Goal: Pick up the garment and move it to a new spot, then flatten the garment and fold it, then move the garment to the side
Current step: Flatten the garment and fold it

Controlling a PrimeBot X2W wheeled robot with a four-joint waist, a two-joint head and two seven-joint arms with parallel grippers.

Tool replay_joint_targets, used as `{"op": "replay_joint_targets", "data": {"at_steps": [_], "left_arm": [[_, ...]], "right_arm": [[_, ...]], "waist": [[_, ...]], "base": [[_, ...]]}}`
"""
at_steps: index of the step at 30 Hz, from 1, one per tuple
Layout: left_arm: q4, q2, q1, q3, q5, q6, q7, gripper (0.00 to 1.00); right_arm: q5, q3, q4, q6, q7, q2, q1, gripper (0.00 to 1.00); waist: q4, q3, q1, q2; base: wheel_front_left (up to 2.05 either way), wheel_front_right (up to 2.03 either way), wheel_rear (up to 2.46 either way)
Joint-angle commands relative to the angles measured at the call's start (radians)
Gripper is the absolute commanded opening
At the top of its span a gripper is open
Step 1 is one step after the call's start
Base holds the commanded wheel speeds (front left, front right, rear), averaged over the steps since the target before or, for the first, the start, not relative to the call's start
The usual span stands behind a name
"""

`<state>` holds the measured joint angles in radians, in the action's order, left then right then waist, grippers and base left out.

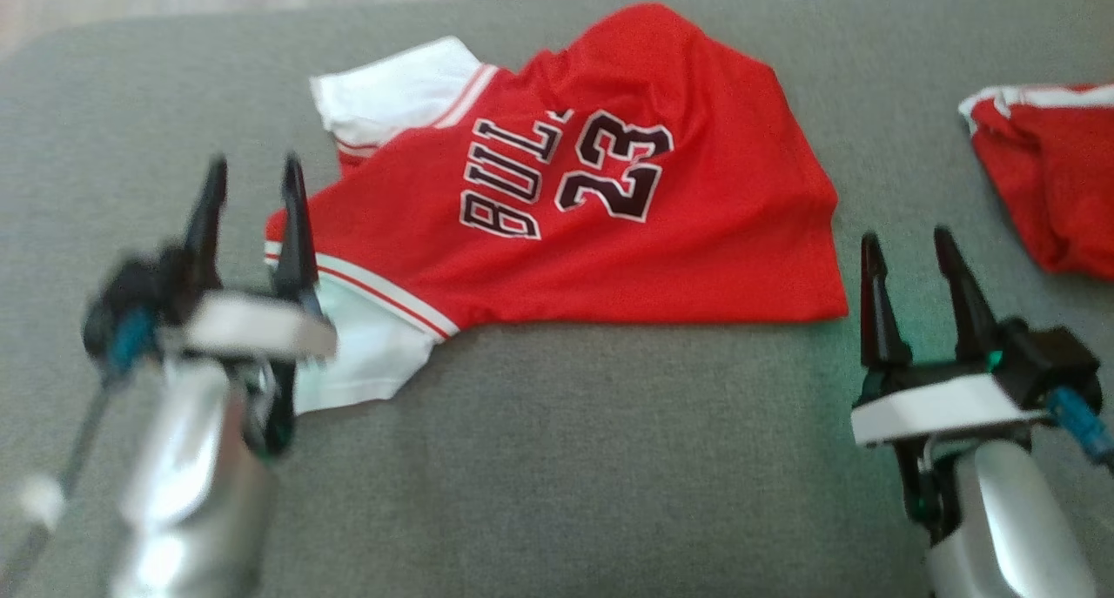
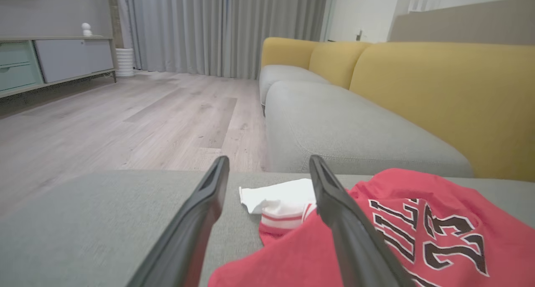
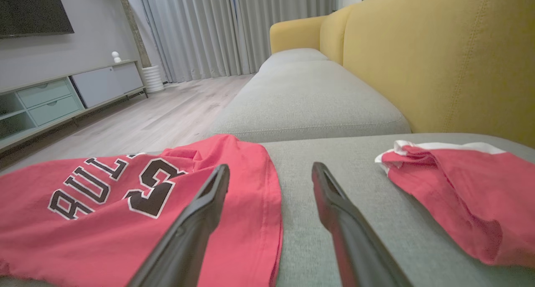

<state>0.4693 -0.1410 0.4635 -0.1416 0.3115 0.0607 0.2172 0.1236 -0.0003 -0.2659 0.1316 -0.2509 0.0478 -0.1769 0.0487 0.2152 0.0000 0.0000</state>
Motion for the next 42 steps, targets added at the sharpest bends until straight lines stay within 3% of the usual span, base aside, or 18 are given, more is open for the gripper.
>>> {"op": "replay_joint_targets", "data": {"at_steps": [1,6,7,10,15,22,31,32,34,38,42], "left_arm": [[-0.006,-0.056,0.119,0.015,-0.008,0.01,-0.044,1.0],[0.118,-0.133,0.365,-0.063,-0.006,0.059,-0.285,1.0],[0.118,-0.133,0.365,-0.063,-0.006,0.059,-0.285,1.0],[0.203,-0.176,0.485,-0.128,0.021,0.068,-0.441,1.0],[0.254,-0.245,0.618,-0.296,0.134,0.07,-0.649,1.0],[0.253,-0.331,0.693,-0.485,0.296,0.07,-0.819,1.0],[0.254,-0.401,0.726,-0.625,0.434,0.07,-0.921,1.0],[0.251,-0.406,0.725,-0.64,0.451,0.07,-0.938,0.82],[0.234,-0.42,0.729,-0.667,0.48,0.07,-0.955,0.0],[0.226,-0.443,0.747,-0.692,0.515,0.07,-0.938,0.0],[0.255,-0.464,0.8,-0.697,0.47,0.068,-0.831,0.0]], "right_arm": [[-0.001,0.03,0.042,-0.001,-0.011,0.002,-0.048,1.0],[-0.007,0.048,0.066,-0.001,-0.011,0.002,-0.105,1.0],[-0.007,0.048,0.066,-0.001,-0.011,0.002,-0.105,1.0],[0.001,0.068,0.073,-0.001,-0.011,0.002,-0.138,1.0],[0.027,0.095,0.086,-0.001,-0.011,0.002,-0.178,1.0],[0.058,0.112,0.096,-0.001,-0.011,0.002,-0.192,1.0],[0.078,0.114,0.102,-0.001,-0.011,0.002,-0.189,1.0],[0.079,0.114,0.103,-0.001,-0.011,0.002,-0.188,1.0],[0.082,0.114,0.104,-0.001,-0.011,0.002,-0.187,1.0],[0.085,0.112,0.106,-0.001,-0.011,0.002,-0.187,1.0],[0.088,0.119,0.109,-0.001,-0.011,0.002,-0.192,1.0]], "waist": [[-0.032,0.049,0.0,0.0],[-0.081,0.137,0.0,0.0],[-0.081,0.137,0.0,0.0],[-0.119,0.182,0.0,0.0],[-0.171,0.242,0.0,0.0],[-0.221,0.281,0.0,0.0],[-0.251,0.299,0.0,0.0],[-0.253,0.299,0.0,0.0],[-0.256,0.301,0.0,0.0],[-0.257,0.304,0.0,0.0],[-0.262,0.312,0.0,0.0]], "base": [[0.0,0.0,0.0],[0.0,0.0,0.0],[0.0,0.0,0.0],[0.0,0.0,0.0],[0.0,0.0,0.0],[0.0,0.0,0.0],[0.0,0.0,0.0],[0.0,0.0,0.0],[0.0,0.0,0.0],[0.0,0.0,0.0],[0.0,0.0,0.0]]}}
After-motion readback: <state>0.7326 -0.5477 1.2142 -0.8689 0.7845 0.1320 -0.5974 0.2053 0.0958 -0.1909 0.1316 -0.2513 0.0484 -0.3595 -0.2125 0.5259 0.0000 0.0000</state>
